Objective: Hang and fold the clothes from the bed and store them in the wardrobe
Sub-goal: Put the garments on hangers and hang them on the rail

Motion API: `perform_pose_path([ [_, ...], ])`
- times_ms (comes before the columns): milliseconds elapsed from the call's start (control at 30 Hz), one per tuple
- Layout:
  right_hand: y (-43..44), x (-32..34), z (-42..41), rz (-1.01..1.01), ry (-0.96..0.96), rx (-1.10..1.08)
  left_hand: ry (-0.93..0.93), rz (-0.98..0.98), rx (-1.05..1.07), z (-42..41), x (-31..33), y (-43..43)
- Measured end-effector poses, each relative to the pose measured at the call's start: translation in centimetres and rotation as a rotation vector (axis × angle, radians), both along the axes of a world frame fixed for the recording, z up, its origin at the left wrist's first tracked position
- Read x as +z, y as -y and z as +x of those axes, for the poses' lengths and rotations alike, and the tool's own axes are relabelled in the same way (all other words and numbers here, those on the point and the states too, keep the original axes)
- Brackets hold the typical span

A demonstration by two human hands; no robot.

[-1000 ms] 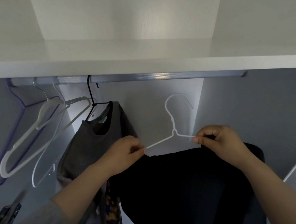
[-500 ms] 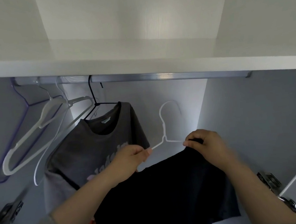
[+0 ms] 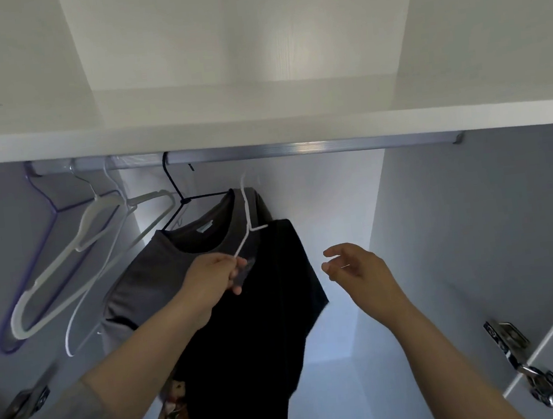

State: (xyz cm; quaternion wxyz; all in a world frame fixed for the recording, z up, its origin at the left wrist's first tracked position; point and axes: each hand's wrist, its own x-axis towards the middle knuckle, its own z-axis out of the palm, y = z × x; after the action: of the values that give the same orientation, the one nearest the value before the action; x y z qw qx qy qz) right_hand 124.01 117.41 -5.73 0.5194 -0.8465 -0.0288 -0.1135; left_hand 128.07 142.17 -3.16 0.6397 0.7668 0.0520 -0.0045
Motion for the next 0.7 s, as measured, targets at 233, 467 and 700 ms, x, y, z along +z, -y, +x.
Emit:
perform_pose_path([
  [233, 0.4, -1.6, -1.0, 0.066, 0.009, -0.036, 0.074, -0.101, 0.111, 1.9, 3.2, 1.1],
  [467, 0.7, -2.3, -1.3, 0.095, 0.004, -0.061, 0.071, -0.159, 0.148, 3.2, 5.1, 2.1],
  [700, 1.4, -2.5, -1.2, 0.149, 0.007, -0.091, 0.123, -0.180, 0.146, 3.2, 6.4, 3.2],
])
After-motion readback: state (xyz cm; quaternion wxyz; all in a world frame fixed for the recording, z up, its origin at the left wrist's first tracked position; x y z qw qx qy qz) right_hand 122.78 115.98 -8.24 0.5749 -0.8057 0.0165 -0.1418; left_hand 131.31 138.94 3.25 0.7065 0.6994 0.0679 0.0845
